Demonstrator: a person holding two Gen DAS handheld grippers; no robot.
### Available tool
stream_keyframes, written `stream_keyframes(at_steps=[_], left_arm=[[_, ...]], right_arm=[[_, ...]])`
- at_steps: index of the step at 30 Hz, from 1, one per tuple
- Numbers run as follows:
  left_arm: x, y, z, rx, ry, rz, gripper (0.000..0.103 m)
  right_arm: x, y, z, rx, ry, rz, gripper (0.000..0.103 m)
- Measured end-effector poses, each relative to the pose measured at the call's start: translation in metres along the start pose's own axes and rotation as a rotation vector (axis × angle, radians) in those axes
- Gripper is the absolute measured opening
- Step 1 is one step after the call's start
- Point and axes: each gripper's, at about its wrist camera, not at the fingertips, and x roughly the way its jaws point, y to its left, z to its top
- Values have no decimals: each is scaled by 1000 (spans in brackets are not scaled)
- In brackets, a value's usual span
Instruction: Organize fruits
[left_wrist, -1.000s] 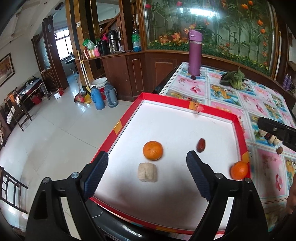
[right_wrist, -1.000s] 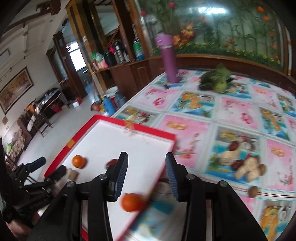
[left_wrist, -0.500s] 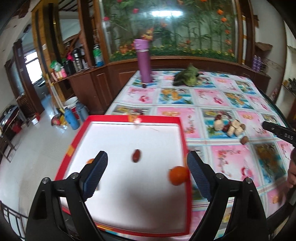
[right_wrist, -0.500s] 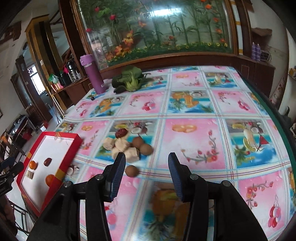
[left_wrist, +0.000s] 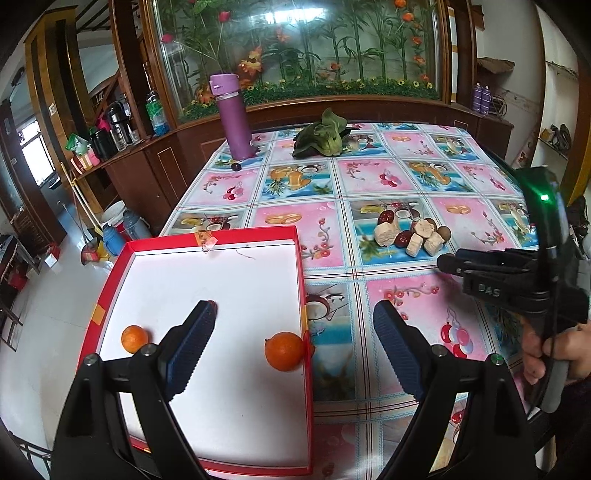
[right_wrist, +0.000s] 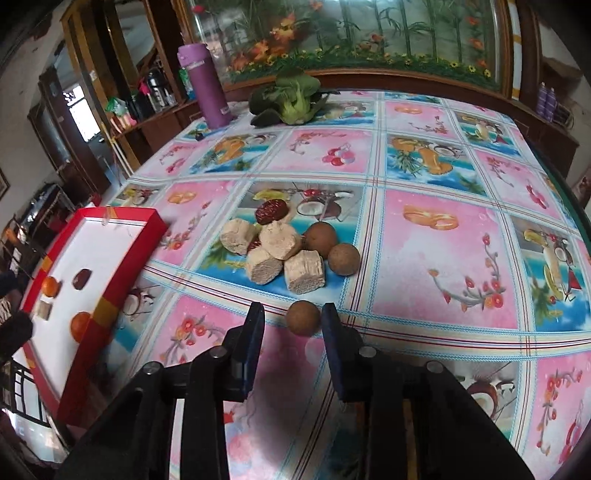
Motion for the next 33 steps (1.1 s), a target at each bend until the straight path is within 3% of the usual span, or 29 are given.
stream_keyframes(at_steps=[11,17,28,33], left_arm=[[5,-17,6,25,5,-28,88],[16,-34,21,56,-2,-26,88],[59,-68,48,78,52,-103,88],[76,-75,50,57,80,-134,88]], right_arm=[[8,4,-4,-47,0,-86,19],[5,-3,-4,-30,-7,-58,19],[-23,-67,1,108,-100,-132,19],[-28,-84,1,155,-111,-111,19]])
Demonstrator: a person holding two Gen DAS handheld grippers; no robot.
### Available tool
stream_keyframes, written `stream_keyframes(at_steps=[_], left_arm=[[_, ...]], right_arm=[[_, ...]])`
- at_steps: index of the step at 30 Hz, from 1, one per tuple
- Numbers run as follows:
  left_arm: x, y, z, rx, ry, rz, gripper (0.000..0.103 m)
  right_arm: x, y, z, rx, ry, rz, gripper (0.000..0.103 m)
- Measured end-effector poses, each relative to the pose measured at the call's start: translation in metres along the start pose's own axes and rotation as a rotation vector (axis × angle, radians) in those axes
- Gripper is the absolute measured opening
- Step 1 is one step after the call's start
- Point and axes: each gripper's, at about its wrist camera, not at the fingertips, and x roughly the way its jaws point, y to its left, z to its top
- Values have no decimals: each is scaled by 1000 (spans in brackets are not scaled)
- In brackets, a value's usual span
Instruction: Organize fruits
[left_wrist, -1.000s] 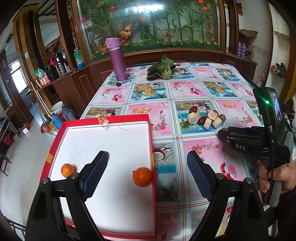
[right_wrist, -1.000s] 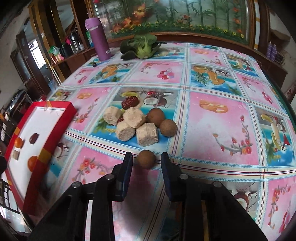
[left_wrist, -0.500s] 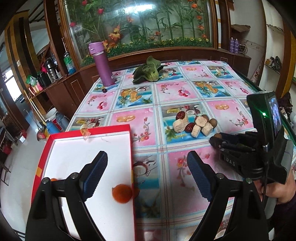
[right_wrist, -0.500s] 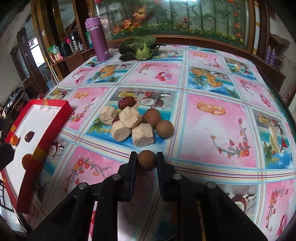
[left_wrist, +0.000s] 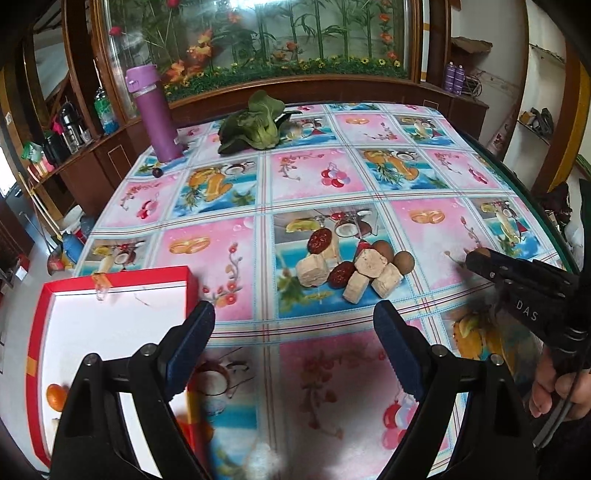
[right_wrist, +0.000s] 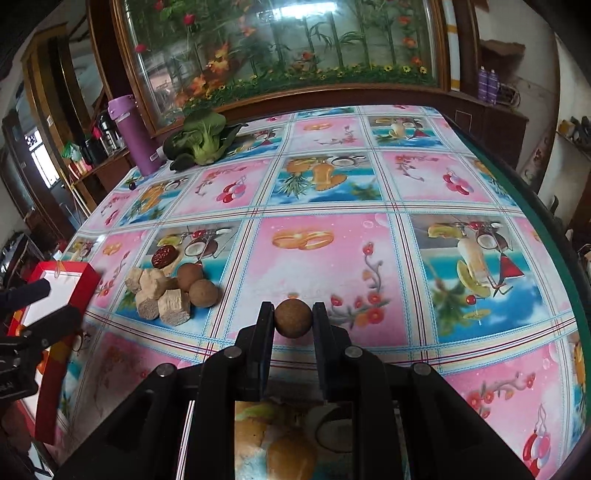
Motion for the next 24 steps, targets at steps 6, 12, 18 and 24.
stream_keyframes(at_steps=[6,12,18,24], left_arm=[[9,0,-4,13,-8,-40,88],[18,-3,-8,34,-44,-83,88],[34,-17,-7,67,-7,-89,88],[52,-25,-4,80,39,-88,71]], right_arm=[[-4,-1,1,24,-12,42,19],[1,-11,4,76,5,53,19],[0,-13,5,90,5,70,19],[1,-14,6,100,14,85,19]])
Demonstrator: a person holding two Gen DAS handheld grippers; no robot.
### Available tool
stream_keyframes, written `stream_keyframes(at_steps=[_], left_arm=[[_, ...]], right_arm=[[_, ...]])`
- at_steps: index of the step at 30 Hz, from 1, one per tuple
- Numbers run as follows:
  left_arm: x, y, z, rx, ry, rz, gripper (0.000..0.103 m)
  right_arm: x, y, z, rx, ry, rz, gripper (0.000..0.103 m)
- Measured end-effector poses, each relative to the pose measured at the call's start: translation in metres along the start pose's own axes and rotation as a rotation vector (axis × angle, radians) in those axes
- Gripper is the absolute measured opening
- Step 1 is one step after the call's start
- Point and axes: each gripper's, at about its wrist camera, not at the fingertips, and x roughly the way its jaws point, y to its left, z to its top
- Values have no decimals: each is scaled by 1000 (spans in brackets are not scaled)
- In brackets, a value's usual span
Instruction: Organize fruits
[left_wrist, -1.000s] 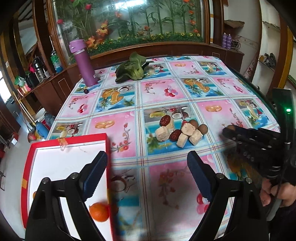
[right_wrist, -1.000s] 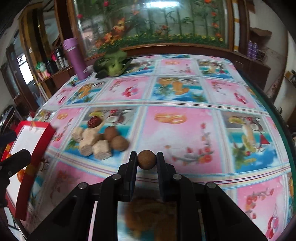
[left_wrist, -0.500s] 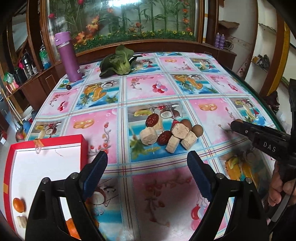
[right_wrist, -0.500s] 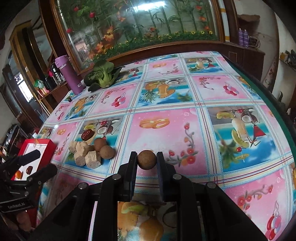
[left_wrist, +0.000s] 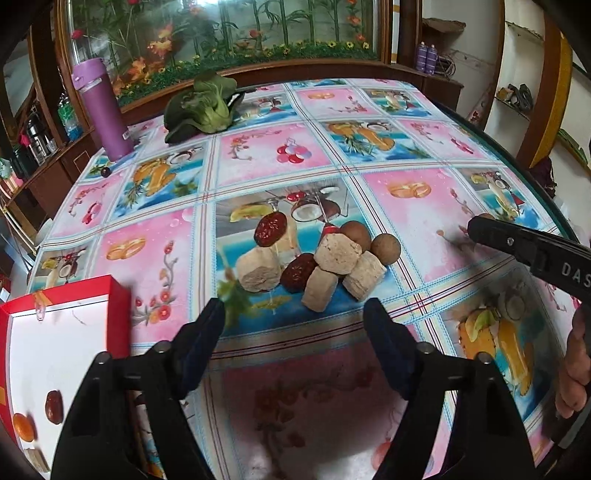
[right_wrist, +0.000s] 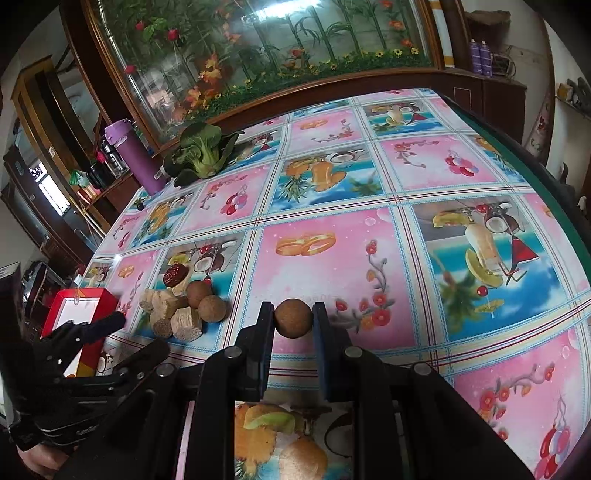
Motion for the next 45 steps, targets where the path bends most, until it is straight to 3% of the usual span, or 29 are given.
stream_keyframes(at_steps=[4,6,17,33,41,44,45], left_arm=[[9,-1,4,0,6,-9,61],[12,-2,7,-1,19,-20,42],[15,-7,8,-20,17,-65,20],[-24,-8,-3,-49,-47,-83,17],[-25,-5,-16,-20,-21,-72,17],[-32,-1,-25,-22,-21,-89,18],[-32,1,-29,-22,-9,-86,26]], right_arm=[[1,0,0,2,7,2,19],[2,-1,0,2,7,2,19],[4,-2,0,-2,6,-6,19],[2,0,1,-11,-18,-4,19],[4,1,0,-13,-17,-19,19],[5,1,0,-13,-11,-16,19],[5,2,0,-15,-10,-14,19]])
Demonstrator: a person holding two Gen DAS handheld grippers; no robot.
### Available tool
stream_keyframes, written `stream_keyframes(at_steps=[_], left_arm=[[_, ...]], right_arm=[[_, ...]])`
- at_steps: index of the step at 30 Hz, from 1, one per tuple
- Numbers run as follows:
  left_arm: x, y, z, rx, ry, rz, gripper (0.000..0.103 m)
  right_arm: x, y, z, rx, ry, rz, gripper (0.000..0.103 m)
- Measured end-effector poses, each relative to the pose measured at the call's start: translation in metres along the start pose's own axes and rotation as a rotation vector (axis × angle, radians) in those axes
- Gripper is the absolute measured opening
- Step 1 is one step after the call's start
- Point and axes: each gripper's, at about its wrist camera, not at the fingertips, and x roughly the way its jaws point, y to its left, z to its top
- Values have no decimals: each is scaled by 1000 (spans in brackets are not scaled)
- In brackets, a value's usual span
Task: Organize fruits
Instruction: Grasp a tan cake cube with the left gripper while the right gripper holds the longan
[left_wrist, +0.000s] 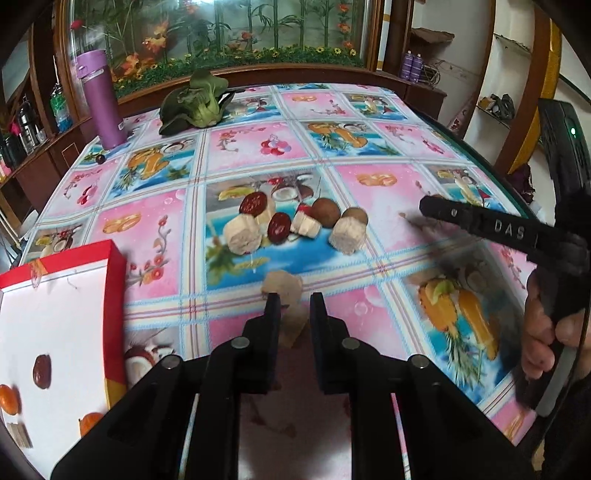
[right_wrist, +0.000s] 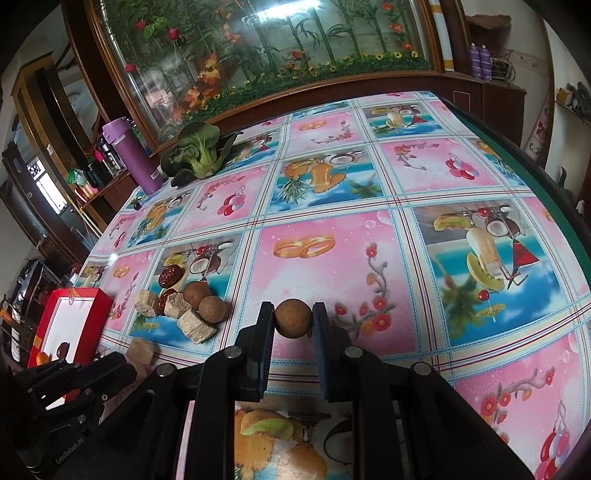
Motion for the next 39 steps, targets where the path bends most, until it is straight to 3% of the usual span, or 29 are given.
stream_keyframes(at_steps=[3,9,18,21,26,30,34,36,39], left_arm=[[-2,3,-5,-13,6,3,50],[-4,3,-11,-17,14,11,66],[20,5,0,-91,63,24,62],[21,5,2,-95,81,51,55],[9,-3,-11,-129,102,19,54],[17,-11,1,-116,101,2,53],[30,-9,13,-94,77,36,43],[33,-5,17,-89,69,41,33],[32,-2,15,-79,57,43,28]], right_arm=[[0,1,0,-3,2,5,19],[0,1,0,-2,5,9,19],[0,2,0,-2,1,13,19],[-2,2,1,-2,-1,19,19],[-3,3,1,0,-7,26,19],[-4,4,1,-1,-11,33,19],[-6,2,2,7,-17,35,19],[-5,3,2,6,-16,36,19],[-6,4,2,5,-15,39,19]])
